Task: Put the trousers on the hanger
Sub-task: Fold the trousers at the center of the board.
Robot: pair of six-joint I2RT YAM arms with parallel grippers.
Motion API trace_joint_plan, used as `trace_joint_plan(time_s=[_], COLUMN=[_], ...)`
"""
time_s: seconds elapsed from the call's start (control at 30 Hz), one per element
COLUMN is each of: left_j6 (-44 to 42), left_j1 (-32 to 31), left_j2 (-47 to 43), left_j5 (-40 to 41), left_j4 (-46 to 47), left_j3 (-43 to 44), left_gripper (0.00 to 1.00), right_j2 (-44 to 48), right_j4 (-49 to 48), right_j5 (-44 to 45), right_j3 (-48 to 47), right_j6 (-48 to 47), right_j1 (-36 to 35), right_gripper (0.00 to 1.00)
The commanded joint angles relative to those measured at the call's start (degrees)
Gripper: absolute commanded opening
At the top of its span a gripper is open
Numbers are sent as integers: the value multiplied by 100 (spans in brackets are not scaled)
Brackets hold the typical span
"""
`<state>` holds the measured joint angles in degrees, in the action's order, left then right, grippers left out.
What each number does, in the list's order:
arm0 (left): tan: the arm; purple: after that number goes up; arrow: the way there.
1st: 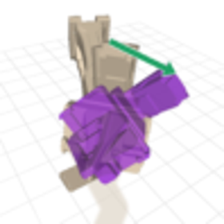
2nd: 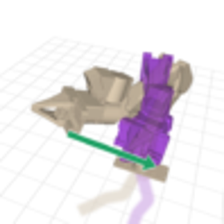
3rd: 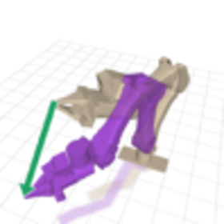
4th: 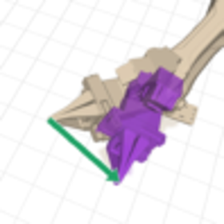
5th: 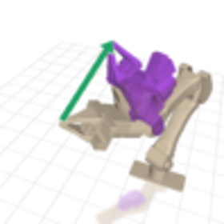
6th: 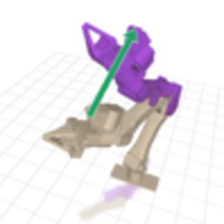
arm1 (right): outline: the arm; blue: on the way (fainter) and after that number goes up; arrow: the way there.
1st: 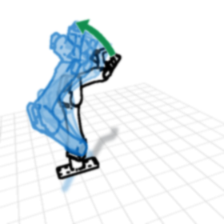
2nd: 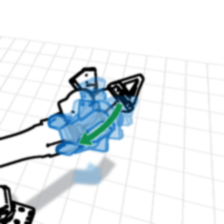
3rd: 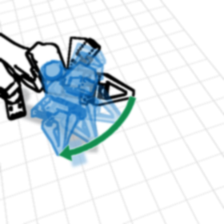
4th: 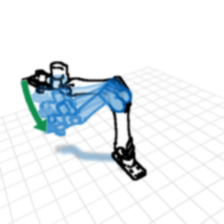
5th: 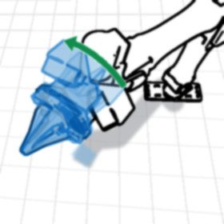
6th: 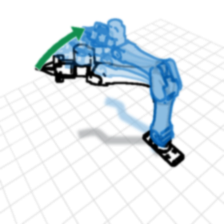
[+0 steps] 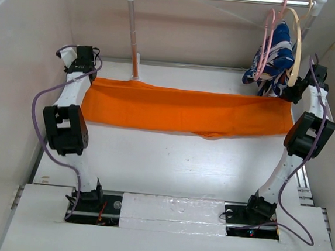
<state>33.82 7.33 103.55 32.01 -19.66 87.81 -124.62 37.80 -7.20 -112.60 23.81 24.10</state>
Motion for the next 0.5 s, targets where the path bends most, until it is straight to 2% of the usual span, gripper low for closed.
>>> trace_joint_plan(time_s=[0.0, 0.03, 0.07, 0.1, 0.13, 0.17, 0.23, 0.27, 0.33, 0.4, 0.43, 0.47], left_j6=[-481, -534, -665, -745, -746, -711, -702, -728, -772, -825, -686, -397], left_j1=[102, 102, 102, 102, 102, 102, 102, 102, 102, 102, 102, 102], left_j2=[515, 935, 1122, 1333, 1735, 1852, 1871, 1793, 1417, 1012, 522, 65], left_j5=[579, 535, 308, 141, 52, -10, -107, -107, -81, -72, -124, -403], left_j4=[462, 437, 419, 297, 131, -54, -161, -144, -135, 162, 225, 374], left_j3=[1094, 1324, 1822, 2097, 2378, 2590, 2689, 2558, 2321, 1558, 1224, 246], left_gripper=[0, 0, 0, 0, 28, 48, 86, 92, 94, 94, 93, 89], right_j2=[-281, -413, -623, -695, -722, -722, -643, -573, -248, 189, 349, 733], right_j4=[-546, -511, -493, -528, -554, -572, -616, -686, -827, -836, -845, -1219], right_j5=[307, 298, 281, 263, 246, 202, 140, 1, -97, -71, -45, -131], right_j3=[-780, -1016, -1114, -1159, -1185, -1151, -1037, -767, -458, 76, 297, 1205], right_j6=[36, 88, 106, 123, 124, 106, 54, 45, -60, -192, -245, -298], right_j1=[34, 34, -19, -19, -19, -19, -19, -19, 34, 34, 103, 182], right_gripper=[0, 0, 7, 18, 46, 59, 72, 72, 73, 73, 73, 71])
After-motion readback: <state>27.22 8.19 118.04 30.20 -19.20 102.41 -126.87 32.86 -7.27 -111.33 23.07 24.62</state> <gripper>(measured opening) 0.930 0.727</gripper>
